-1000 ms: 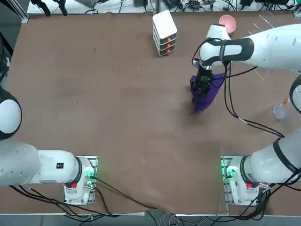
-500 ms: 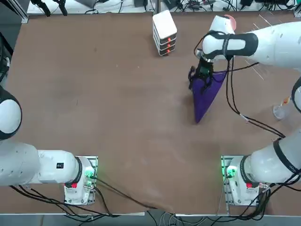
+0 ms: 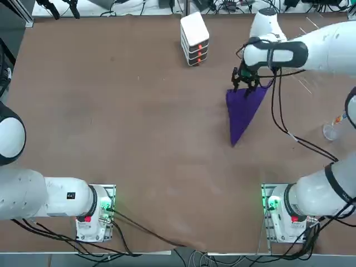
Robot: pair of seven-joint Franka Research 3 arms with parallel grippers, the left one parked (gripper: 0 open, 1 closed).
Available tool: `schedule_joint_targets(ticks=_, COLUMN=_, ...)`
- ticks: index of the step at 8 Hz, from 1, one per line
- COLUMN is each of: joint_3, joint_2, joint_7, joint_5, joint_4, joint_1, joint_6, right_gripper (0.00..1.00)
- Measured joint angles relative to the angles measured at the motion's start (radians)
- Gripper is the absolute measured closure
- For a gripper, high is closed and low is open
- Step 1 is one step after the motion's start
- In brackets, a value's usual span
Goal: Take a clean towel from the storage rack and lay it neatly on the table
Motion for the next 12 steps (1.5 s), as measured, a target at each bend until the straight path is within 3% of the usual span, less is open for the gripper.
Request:
schedule_joint_targets(ticks=1, joint_3=0.001, joint_2=0.042, joint_7=0.014, joint_5=-0.074, joint_4=0.051, joint_1=0.008, joint_6=-0.024, right_gripper=0.6)
schedule_joint_targets(ticks=3, joint_3=0.002, joint_2=0.123, joint_7=0.02, joint_5=-0.17, joint_4=0.169, joint_1=0.047, joint_6=-0.06, right_gripper=0.7)
schedule_joint_targets(ticks=7, joint_3=0.007, joint_2=0.233, joint_7=0.017, joint_5=-0.266, joint_4=0.218, joint_1=0.093, joint_6=-0.004, right_gripper=0.72)
schedule_joint_targets(ticks=12, joint_3=0.007, joint_2=0.266, joint_7=0.067, joint_5=-0.279, joint_4=0.25, joint_1=0.115, joint_6=0.002, right_gripper=0.72)
